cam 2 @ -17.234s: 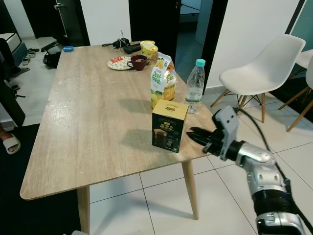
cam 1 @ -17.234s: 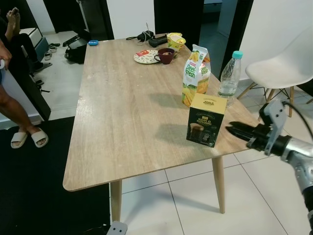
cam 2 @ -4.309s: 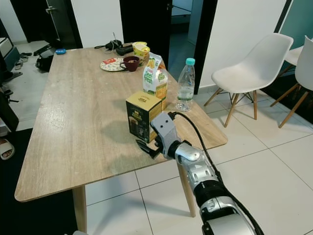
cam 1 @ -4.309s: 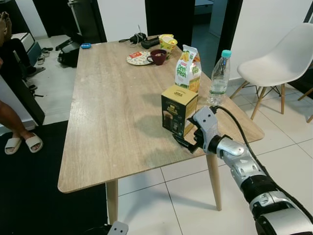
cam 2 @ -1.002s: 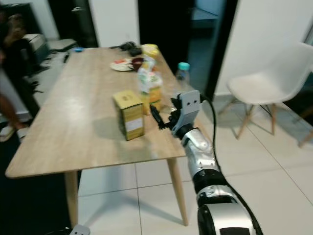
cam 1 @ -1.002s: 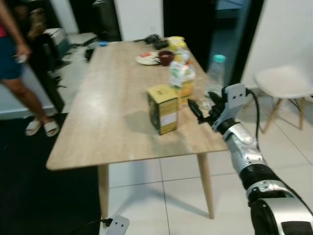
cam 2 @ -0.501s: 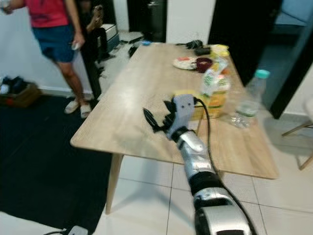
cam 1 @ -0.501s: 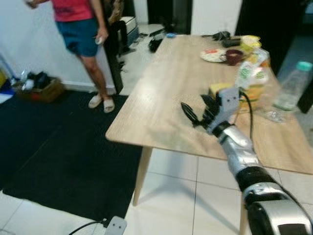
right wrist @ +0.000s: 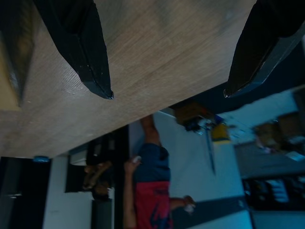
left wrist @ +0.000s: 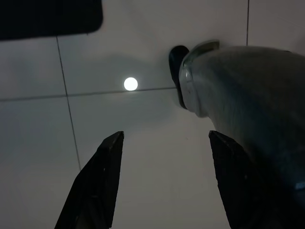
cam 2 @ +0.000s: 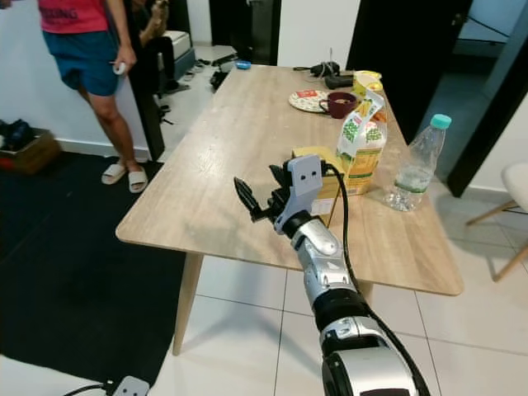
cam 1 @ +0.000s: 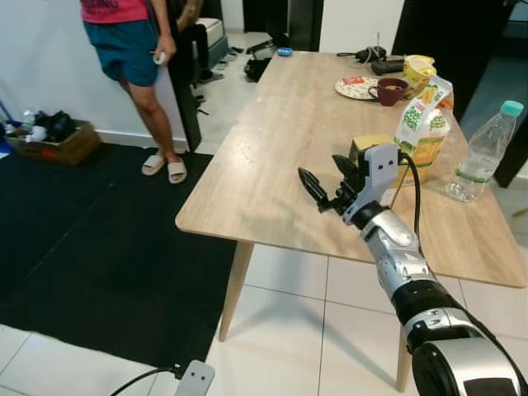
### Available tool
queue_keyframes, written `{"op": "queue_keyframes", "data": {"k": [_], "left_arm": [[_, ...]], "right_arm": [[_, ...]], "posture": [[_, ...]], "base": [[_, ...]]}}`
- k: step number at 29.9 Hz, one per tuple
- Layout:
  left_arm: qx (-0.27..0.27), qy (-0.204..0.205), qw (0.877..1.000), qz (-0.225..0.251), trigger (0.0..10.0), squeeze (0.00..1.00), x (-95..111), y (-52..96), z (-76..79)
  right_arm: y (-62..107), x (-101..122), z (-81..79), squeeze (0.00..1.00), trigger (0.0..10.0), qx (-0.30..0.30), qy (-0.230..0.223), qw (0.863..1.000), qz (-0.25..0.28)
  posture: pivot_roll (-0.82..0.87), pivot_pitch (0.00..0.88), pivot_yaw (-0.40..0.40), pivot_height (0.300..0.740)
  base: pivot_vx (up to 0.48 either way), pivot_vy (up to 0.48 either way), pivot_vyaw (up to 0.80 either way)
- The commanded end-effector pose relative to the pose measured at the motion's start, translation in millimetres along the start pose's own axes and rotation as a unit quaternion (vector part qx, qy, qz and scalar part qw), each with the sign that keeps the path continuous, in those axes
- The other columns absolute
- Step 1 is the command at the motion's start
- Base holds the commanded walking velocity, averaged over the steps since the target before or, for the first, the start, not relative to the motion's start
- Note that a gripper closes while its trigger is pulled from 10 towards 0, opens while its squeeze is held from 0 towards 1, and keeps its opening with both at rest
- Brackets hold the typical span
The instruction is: Restocking fridge
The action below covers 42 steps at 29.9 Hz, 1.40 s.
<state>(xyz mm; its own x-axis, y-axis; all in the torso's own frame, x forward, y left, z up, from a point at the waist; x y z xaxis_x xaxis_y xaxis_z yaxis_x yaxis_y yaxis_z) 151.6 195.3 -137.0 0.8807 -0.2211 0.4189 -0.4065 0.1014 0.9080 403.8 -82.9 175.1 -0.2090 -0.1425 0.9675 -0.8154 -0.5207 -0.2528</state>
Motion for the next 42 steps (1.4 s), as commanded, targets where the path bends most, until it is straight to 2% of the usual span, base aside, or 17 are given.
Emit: {"op": "queue_keyframes", "data": {"k": [1,11,26,37,40,42], "left_arm": [[-0.015,0.001,1.0,-0.005,10.0,0.0,-3.1,-1.2,9.0],[-0.016,0.0,1.0,-0.002,10.0,0.0,-1.6,-1.4,9.9],[-0.021,0.016,1.0,0.011,10.0,0.0,4.3,-2.0,11.0],[-0.027,0.016,0.999,0.016,10.0,0.0,6.1,-2.0,12.2],[-0.029,0.016,0.999,0.017,10.0,0.0,6.7,-2.0,12.4],[-0.03,0.015,0.999,0.018,10.0,0.0,7.2,-2.0,12.4]], "right_arm": [[3.0,5.1,6.9,0.0,10.0,-0.009,0.0,1.0,0.011],[0.1,10.9,1.5,0.0,10.0,0.006,0.005,1.0,0.021],[2.6,5.5,12.8,0.0,10.0,-0.027,0.018,0.999,0.0],[2.6,9.8,17.6,0.0,10.0,-0.038,0.018,0.999,0.008],[3.1,16.8,23.0,0.0,10.0,-0.05,-0.007,0.998,0.029],[3.7,27.0,30.9,0.0,10.0,-0.067,-0.043,0.995,0.058]], "posture": [[0.05,0.0,-0.007,0.74],[0.05,0.0,-0.011,0.74],[0.05,0.0,-0.006,0.74],[0.05,0.0,-0.005,0.74],[0.05,0.0,-0.004,0.74],[0.05,0.0,-0.004,0.74]], "base": [[0.0,0.0,0.0],[0.0,0.0,0.0],[0.0,0.0,0.0],[0.362,0.0,0.0],[0.382,0.0,0.0],[0.382,0.0,0.0]]}}
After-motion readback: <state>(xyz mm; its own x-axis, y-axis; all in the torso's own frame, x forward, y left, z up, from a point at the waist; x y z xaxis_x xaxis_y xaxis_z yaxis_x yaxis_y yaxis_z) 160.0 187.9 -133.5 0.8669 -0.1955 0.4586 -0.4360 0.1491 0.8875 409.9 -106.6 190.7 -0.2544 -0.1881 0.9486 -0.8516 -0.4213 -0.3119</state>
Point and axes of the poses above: a point about 5 cm out from each wrist's last joint towards the gripper, its own y axis pointing back from the gripper into the wrist, its own x axis along the axis of the wrist's last joint, z = x × y, the point moved 4 cm from there along -y, pointing out of the wrist towards the gripper, and after that the axes turned 3 degrees about y, right-handed, at the moved point
